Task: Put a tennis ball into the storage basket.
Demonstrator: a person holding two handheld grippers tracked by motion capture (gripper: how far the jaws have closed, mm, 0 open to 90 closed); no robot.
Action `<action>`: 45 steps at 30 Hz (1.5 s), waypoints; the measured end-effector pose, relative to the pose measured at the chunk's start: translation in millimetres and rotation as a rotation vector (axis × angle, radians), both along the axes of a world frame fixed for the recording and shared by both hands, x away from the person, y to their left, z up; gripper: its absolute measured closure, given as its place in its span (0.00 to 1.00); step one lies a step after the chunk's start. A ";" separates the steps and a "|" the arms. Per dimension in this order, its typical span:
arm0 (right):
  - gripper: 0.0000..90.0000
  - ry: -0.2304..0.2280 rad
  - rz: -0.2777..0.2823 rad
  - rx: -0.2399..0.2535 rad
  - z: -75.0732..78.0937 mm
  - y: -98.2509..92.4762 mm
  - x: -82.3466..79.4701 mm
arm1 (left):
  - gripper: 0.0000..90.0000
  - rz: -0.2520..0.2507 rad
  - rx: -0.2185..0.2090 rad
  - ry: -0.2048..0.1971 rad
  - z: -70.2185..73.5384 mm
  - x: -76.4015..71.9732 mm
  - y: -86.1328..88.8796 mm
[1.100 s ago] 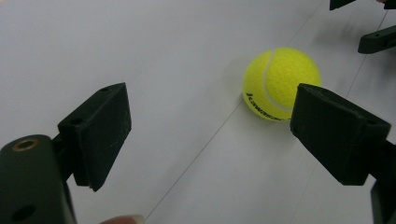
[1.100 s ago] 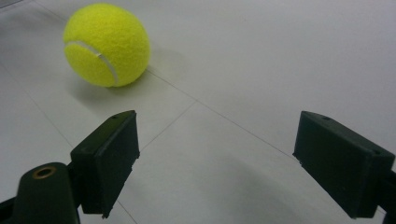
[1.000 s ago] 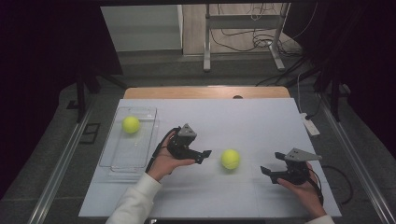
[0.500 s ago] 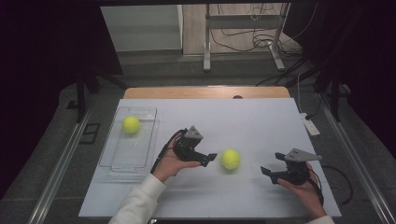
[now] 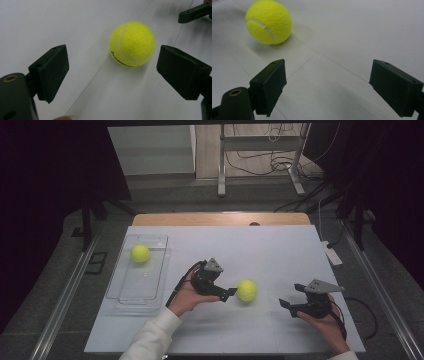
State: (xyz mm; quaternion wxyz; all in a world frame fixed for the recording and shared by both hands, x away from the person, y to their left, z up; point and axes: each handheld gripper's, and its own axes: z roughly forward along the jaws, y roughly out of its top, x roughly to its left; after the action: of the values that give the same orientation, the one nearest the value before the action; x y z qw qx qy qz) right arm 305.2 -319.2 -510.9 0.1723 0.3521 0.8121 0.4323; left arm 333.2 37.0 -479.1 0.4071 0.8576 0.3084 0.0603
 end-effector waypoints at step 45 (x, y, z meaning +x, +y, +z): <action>0.16 -0.002 -0.003 0.002 0.4 -1.6 -0.2 | 0.11 -0.076 0.015 0.056 -26.1 5.7 -42.4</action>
State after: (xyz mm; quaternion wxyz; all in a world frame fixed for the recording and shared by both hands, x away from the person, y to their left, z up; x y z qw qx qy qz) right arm 305.0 -320.8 -510.5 0.1734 0.3530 0.8109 0.4333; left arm 338.8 -5.4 -505.2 0.3940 0.8730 0.2867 0.0230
